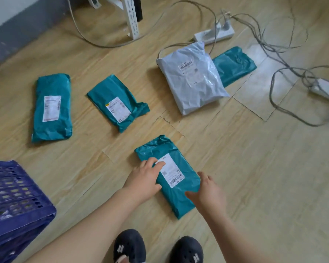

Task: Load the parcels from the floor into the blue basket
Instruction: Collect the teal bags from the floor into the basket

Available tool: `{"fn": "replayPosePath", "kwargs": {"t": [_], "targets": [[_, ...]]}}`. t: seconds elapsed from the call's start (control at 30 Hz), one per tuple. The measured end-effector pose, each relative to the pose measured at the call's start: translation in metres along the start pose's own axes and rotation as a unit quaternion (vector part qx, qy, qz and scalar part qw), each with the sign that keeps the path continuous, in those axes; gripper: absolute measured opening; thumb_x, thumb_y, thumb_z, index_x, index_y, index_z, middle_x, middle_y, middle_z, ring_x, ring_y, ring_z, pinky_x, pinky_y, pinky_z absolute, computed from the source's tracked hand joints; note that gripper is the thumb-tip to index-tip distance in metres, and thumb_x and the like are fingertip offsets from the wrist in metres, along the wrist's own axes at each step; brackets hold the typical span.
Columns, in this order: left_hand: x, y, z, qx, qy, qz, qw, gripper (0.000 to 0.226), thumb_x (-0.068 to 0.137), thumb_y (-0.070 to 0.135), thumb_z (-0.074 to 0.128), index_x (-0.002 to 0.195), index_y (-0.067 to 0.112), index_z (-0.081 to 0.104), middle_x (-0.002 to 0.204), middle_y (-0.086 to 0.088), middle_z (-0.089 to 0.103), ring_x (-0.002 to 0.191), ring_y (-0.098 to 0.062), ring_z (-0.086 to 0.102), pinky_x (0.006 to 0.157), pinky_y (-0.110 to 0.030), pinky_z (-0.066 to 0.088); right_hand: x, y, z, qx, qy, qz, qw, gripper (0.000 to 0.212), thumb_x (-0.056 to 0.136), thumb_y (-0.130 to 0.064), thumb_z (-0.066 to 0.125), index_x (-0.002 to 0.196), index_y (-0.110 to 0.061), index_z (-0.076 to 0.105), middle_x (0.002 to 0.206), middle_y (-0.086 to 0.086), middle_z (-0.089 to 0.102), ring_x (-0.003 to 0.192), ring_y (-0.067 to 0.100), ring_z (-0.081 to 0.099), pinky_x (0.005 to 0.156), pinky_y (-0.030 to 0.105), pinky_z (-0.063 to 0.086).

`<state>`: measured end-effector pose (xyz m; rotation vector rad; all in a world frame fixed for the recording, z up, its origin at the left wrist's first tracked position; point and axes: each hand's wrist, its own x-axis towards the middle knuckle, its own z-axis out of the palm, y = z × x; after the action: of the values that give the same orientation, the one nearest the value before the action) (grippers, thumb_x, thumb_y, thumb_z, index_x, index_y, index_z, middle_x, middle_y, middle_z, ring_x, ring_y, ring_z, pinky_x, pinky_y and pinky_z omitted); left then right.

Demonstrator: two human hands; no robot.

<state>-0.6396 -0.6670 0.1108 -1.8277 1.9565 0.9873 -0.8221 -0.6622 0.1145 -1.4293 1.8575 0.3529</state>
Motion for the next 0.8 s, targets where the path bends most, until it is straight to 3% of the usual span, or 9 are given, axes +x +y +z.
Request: {"fn": "replayPosePath", "kwargs": {"t": [0.23,0.4,0.53,0.63,0.73,0.8], "targets": [[0.084,-0.020,0.082,0.055,-0.041,0.001,0.998,0.068,0.087,0.018,0.055,0.145,0.026,0.021,0.151,-0.002,0.016,0.135,-0.022,0.027,0.105,-0.035,0.034,0.088,0.044,0.097,0.026,-0.009,0.041,0.999,0.061,0.077,-0.032,0.066,0.130,-0.017,0.039,0.128,-0.002,0.043,0.115,0.020,0.049,0.082,0.030,0.043],[0.117,-0.039,0.112,0.118,-0.058,-0.026,0.991,0.085,0.085,0.006,0.056,0.149,0.026,0.003,0.147,-0.011,0.011,0.108,-0.027,0.051,0.074,-0.030,0.040,0.132,0.051,0.132,0.105,0.020,0.084,0.991,0.074,0.068,-0.037,0.074,0.131,-0.021,0.038,0.127,0.002,0.044,0.118,0.024,0.047,0.085,0.035,0.046],[0.123,-0.052,0.120,0.132,-0.079,-0.058,0.986,0.085,0.090,0.021,0.057,0.150,0.024,-0.003,0.148,-0.014,0.009,0.104,-0.029,0.056,0.086,-0.033,0.045,0.151,0.045,0.132,0.195,-0.032,0.138,0.971,0.041,0.068,-0.029,0.074,0.105,-0.021,0.058,0.096,0.002,0.064,0.090,0.022,0.062,0.077,0.033,0.052],[0.116,-0.053,0.114,0.100,-0.087,-0.076,0.988,0.085,0.090,0.028,0.059,0.150,0.025,-0.002,0.147,-0.011,0.011,0.101,-0.030,0.058,0.079,-0.034,0.047,0.150,0.041,0.125,0.195,-0.096,0.123,0.968,0.014,0.076,-0.020,0.069,0.087,-0.016,0.063,0.082,0.001,0.065,0.080,0.020,0.062,0.068,0.029,0.048],[0.102,-0.049,0.094,0.090,-0.067,-0.079,0.991,0.081,0.090,0.018,0.056,0.149,0.026,0.001,0.151,-0.010,0.006,0.102,-0.031,0.057,0.074,-0.035,0.045,0.134,0.028,0.108,0.200,-0.098,0.091,0.971,0.008,0.078,-0.016,0.068,0.077,-0.018,0.060,0.082,0.002,0.066,0.077,0.019,0.061,0.067,0.029,0.048],[0.087,-0.043,0.070,0.077,-0.052,-0.071,0.993,0.077,0.090,0.014,0.053,0.148,0.027,0.004,0.153,-0.008,0.002,0.107,-0.030,0.053,0.071,-0.034,0.043,0.115,0.015,0.090,0.185,-0.089,0.070,0.976,0.015,0.079,-0.015,0.066,0.071,-0.021,0.055,0.081,0.001,0.066,0.073,0.020,0.060,0.064,0.030,0.048]]}}
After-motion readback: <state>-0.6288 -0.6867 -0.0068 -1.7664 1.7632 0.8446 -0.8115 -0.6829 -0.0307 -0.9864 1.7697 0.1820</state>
